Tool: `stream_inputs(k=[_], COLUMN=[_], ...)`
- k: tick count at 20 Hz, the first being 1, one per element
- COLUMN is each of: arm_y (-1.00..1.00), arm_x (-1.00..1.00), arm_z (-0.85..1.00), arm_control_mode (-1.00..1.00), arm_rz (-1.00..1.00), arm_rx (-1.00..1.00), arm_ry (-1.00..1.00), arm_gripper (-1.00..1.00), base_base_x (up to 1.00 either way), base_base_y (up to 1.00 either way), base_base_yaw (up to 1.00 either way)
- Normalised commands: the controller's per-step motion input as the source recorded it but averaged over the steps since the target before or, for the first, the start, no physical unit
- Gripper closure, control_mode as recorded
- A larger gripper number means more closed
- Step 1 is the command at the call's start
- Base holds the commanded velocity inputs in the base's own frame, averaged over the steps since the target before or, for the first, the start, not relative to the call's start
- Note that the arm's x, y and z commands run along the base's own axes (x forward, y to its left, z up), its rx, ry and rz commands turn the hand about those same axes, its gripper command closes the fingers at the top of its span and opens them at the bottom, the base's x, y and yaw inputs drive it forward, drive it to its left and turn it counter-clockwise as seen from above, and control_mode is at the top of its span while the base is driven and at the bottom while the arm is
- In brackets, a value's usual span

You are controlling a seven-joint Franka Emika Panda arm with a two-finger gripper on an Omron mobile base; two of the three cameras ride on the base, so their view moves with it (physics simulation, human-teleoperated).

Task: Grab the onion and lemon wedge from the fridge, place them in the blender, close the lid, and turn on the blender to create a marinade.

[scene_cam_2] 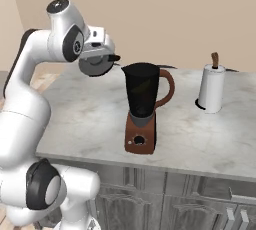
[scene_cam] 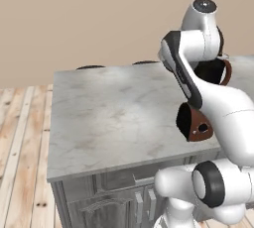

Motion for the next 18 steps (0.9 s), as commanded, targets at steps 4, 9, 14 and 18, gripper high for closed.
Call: stream_inputs(k=[4,9,14,18], arm_y=[0.01,-0.17,-0.40,-0.41], arm_x=[0.00,0.00,0.05,0.24], arm_z=[0.00,0.00,0.15,0.22], arm_control_mode=[-1.00,-1.00,-1.00,-1.00], arm_rz=[0.00,0.00,0.00,0.00], arm_rx=[-0.03,0.00,0.05,0.03], arm_ry=[0.01,0.00,0.01,0.09], arm_gripper=[1.00,1.00,1.00,1.00], base_base_x=[0.00,0.00,0.00,0.00], base_base_y=[0.00,0.00,0.00,0.00], base_base_yaw=[0.00,0.00,0.00,0.00])
